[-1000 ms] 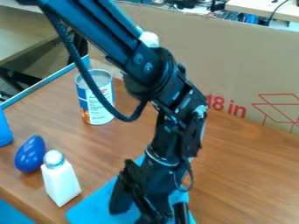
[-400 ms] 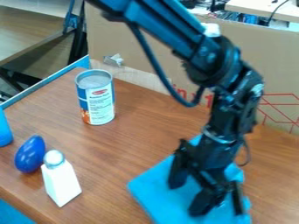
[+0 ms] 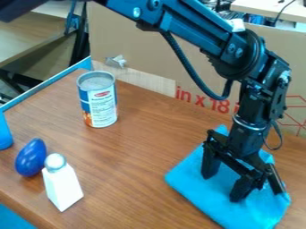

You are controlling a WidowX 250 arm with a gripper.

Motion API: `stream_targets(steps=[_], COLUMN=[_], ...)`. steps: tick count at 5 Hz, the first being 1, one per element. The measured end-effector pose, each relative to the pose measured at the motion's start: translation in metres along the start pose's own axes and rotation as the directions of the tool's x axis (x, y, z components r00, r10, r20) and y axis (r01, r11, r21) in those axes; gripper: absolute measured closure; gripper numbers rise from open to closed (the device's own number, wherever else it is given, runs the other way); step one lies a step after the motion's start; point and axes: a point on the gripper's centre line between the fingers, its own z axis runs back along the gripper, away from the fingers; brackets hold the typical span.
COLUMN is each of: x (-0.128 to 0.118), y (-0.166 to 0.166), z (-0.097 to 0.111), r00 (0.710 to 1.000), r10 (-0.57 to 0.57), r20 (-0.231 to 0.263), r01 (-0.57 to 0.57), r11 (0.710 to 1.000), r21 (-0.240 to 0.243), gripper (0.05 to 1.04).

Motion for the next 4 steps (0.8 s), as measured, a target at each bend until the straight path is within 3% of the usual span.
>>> stream_targets(steps=[1,2,3,4], x=[-0.009,-0.034,-0.054,-0.079], y=[0.009,0.025,0.030,0.031], z=[0.002,0.024,0.064,0.084], r00=[0.993,0.976,0.975,0.971], r10=[0.118,0.217,0.201,0.207], r20=[0.005,0.034,0.095,0.119], r01=[-0.118,-0.215,-0.199,-0.206], r11=[0.992,0.975,0.979,0.978], r21=[-0.048,-0.058,-0.035,-0.021], gripper=[0.083,0.083,0.083,0.083])
